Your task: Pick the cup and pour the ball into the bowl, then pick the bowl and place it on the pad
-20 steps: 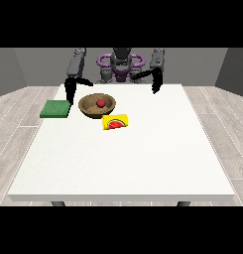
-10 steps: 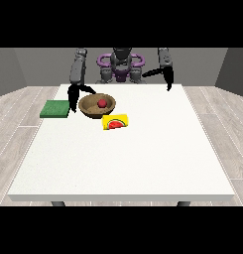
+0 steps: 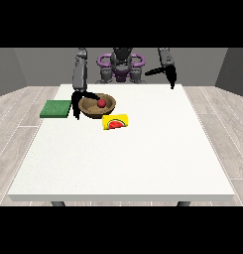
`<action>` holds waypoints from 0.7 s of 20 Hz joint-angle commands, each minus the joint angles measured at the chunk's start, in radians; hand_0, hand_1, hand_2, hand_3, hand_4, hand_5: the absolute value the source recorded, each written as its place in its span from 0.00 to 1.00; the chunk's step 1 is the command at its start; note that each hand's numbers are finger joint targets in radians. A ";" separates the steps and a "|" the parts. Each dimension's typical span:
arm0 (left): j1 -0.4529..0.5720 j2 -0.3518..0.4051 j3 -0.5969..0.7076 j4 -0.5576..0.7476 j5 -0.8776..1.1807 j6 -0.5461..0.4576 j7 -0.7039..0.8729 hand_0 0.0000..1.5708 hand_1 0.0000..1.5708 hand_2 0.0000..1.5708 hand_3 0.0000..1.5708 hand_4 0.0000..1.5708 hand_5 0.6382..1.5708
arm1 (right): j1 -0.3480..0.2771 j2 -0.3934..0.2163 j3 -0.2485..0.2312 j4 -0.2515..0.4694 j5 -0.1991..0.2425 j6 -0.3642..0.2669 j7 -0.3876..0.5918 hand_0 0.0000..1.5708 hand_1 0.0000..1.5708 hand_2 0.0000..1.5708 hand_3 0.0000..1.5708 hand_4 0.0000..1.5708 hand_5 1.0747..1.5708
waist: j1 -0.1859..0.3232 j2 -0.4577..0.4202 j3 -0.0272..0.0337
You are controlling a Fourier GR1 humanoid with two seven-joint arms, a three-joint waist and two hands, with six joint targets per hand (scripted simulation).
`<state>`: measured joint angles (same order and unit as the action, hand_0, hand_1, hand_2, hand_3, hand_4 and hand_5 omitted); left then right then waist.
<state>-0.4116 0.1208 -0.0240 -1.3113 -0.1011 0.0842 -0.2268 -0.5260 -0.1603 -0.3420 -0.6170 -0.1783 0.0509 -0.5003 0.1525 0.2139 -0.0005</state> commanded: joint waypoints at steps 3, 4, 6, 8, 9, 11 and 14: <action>-0.033 0.011 0.007 -0.051 0.009 -0.014 0.018 0.00 0.00 0.00 0.00 0.00 1.00 | 0.014 0.012 -0.058 0.107 -0.026 -0.136 0.077 0.50 0.50 0.25 0.00 0.28 0.92 | 0.029 0.056 0.0014; 0.010 -0.012 -0.025 -0.070 -0.002 -0.011 -0.006 0.00 0.00 0.00 0.00 0.05 1.00 | 0.063 -0.022 -0.043 0.122 0.016 -0.162 0.058 0.92 0.92 1.00 0.00 0.30 0.88 | 0.056 0.070 0.0013; -0.053 -0.008 -0.015 -0.058 0.011 -0.026 0.013 0.00 0.00 0.00 0.00 0.30 0.99 | 0.049 -0.055 0.024 0.111 0.123 -0.286 0.088 1.00 1.00 1.00 0.69 0.54 0.87 | 0.075 0.090 -0.0023; -0.048 -0.005 -0.018 -0.052 0.018 -0.041 0.012 0.00 0.00 0.00 0.00 0.36 0.98 | 0.085 -0.071 0.073 0.107 0.198 -0.361 0.100 1.00 1.00 1.00 1.00 0.59 0.93 | 0.098 0.076 -0.0048; -0.042 -0.005 -0.026 -0.057 0.019 -0.050 0.042 0.00 0.00 0.00 0.00 0.38 0.97 | 0.111 -0.069 0.091 0.108 0.228 -0.402 0.102 1.00 1.00 1.00 0.96 0.60 0.96 | 0.107 0.037 -0.0042; -0.019 -0.034 -0.047 -0.045 0.006 -0.034 0.016 0.00 0.00 0.00 0.00 0.45 0.94 | 0.077 -0.094 0.093 0.097 0.251 -0.471 0.161 1.00 1.00 1.00 0.95 0.59 0.98 | 0.122 0.032 -0.0039; -0.006 0.007 0.008 0.024 0.051 -0.080 0.011 0.00 0.00 0.00 0.00 0.57 0.89 | 0.046 -0.084 0.139 0.064 0.286 -0.505 0.309 1.00 1.00 1.00 0.80 0.57 0.99 | 0.103 -0.061 -0.0050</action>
<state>-0.4391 0.1180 -0.0371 -1.3335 -0.0750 0.0304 -0.2113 -0.4791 -0.2518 -0.2541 -0.6003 0.0449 -0.3713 -0.3843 0.2493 0.1938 -0.0356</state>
